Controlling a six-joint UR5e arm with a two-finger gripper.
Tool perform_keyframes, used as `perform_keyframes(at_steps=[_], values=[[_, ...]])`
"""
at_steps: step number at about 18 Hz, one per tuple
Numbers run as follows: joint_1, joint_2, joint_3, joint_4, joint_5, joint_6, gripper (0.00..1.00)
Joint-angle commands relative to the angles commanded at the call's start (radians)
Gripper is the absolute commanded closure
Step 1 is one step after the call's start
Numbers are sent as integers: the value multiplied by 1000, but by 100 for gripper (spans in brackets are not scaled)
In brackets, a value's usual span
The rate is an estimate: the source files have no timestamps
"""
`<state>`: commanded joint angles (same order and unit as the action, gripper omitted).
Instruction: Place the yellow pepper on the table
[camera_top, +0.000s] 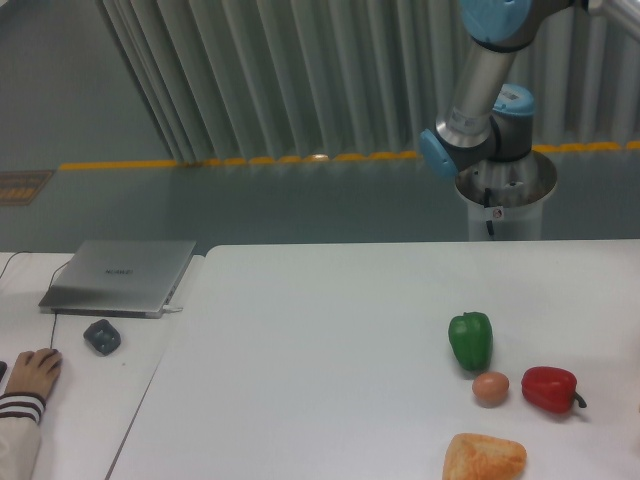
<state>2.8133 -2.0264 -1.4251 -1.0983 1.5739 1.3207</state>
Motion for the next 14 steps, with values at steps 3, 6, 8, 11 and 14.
perform_keyframes(at_steps=[3,6,8,11,14], values=[[0,3,-11,-2,8,8,0],[-5,9,-12,-2,15,0,0],[-11,12,-21,0,14,-3,0],[-11,31,-29,0,6,5,0],[-18,32,-31,6,5,9,0]])
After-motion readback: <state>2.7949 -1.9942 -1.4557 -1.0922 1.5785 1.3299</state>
